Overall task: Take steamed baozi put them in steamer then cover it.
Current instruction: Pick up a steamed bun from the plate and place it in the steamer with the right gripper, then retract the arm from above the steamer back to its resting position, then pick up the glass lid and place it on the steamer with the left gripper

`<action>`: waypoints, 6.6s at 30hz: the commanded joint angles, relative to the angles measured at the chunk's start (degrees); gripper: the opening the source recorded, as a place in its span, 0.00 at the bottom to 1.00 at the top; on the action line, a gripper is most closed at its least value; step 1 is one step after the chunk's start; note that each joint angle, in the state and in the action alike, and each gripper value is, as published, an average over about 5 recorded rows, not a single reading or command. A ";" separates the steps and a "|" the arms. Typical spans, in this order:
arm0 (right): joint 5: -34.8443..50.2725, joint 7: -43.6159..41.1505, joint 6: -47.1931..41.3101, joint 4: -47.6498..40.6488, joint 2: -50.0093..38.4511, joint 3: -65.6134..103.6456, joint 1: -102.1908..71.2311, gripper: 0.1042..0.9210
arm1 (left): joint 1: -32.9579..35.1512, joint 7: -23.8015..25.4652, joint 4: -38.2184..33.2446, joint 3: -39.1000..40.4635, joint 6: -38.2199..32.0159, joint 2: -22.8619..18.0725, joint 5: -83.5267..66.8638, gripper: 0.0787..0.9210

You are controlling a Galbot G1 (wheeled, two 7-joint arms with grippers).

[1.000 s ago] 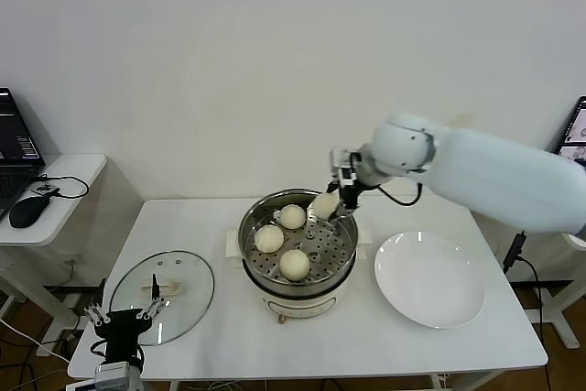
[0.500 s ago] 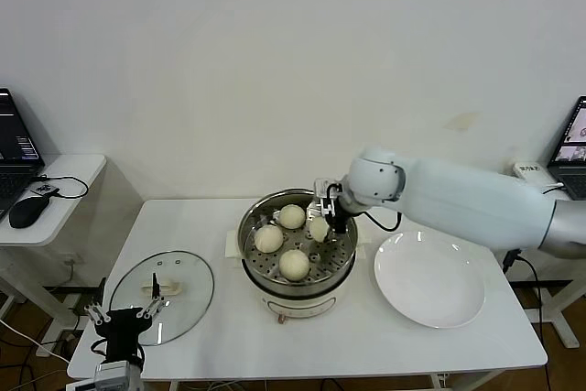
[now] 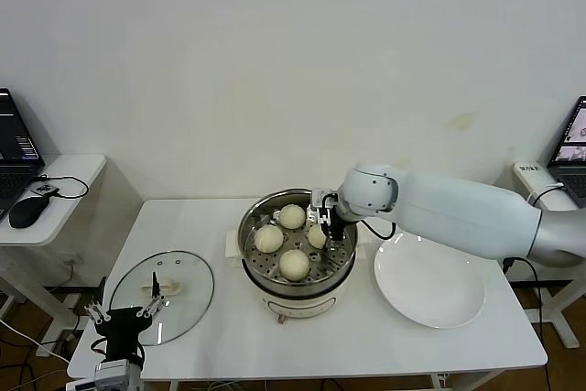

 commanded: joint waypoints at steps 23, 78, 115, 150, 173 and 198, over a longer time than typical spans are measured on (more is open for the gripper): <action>7.94 40.37 34.97 25.02 -22.19 84.54 -81.95 0.88 | -1.46 2.91 4.37 -0.07 -4.42 1.28 6.02 0.88; -5.16 32.75 49.58 29.10 23.53 123.38 -116.30 0.88 | -19.82 9.17 39.01 -0.97 -14.05 12.16 65.43 0.88; -5.07 31.50 49.51 28.70 24.15 121.85 -117.15 0.88 | -25.66 7.96 46.42 1.91 -13.86 12.30 64.13 0.45; -20.50 33.19 52.85 27.52 27.28 113.32 -117.72 0.88 | -21.62 25.80 0.35 5.43 8.75 25.22 49.31 0.07; -39.24 41.17 50.89 28.40 33.41 111.93 -117.18 0.88 | -46.67 35.23 7.75 36.75 26.21 14.23 63.74 0.07; -47.29 44.58 49.73 25.02 35.69 108.94 -115.42 0.88 | -47.11 41.87 15.73 38.66 29.55 -2.60 78.44 0.07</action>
